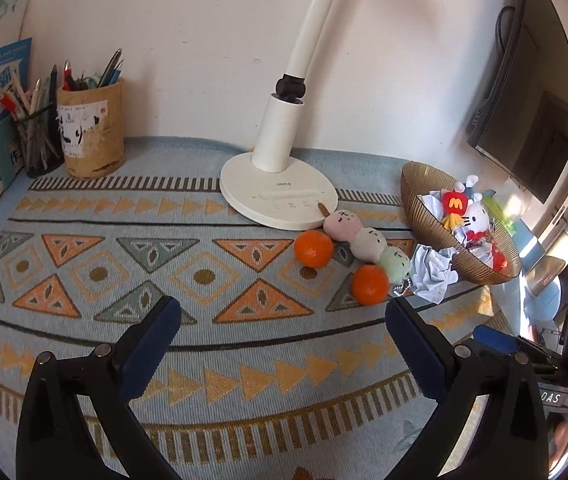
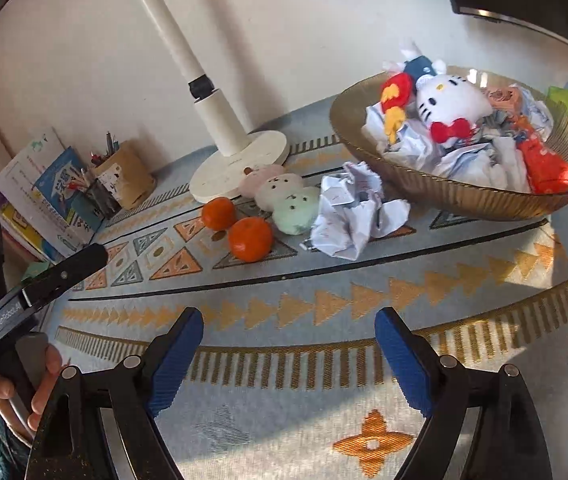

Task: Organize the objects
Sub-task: 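Return both tools from the bowl toward the oranges on the rug, then grasp an orange with the left tool while the right tool grasps the other orange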

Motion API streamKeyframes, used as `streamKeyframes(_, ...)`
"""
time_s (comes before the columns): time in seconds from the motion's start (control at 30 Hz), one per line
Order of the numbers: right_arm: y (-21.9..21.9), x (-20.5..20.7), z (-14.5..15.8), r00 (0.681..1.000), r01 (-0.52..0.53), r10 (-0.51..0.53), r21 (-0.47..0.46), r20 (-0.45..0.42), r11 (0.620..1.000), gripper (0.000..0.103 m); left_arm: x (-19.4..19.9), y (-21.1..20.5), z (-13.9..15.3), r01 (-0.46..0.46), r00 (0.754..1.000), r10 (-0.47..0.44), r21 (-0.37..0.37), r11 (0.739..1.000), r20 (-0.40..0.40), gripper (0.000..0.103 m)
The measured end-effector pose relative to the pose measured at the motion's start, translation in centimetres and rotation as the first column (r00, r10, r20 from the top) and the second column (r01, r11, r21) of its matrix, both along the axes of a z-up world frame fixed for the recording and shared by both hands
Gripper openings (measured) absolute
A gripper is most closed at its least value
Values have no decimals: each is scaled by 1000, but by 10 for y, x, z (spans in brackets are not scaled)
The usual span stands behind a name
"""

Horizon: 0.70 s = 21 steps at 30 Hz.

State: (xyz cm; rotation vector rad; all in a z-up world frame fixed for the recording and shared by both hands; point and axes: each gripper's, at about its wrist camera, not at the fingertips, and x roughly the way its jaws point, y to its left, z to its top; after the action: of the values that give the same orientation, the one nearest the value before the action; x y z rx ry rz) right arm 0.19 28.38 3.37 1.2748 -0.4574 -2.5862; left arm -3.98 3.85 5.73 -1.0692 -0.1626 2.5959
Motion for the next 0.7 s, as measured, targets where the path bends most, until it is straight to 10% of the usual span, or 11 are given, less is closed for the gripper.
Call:
streamKeyframes(0.4, -47, -78, -30, 999, -41, 41, 92, 0, 995, 67, -90, 62, -40, 159, 985, -152, -77, 984, 80, 98)
streamKeyframes(0.57, -56, -86, -31, 999, -23, 31, 171, -42, 985, 59, -105, 72, -52, 183, 978, -176, -61, 981, 109, 77)
streamKeyframes(0.7, -56, -89, -34, 999, -24, 31, 185, -34, 982, 39, -107, 74, -60, 190, 974, -181, -57, 980, 133, 35)
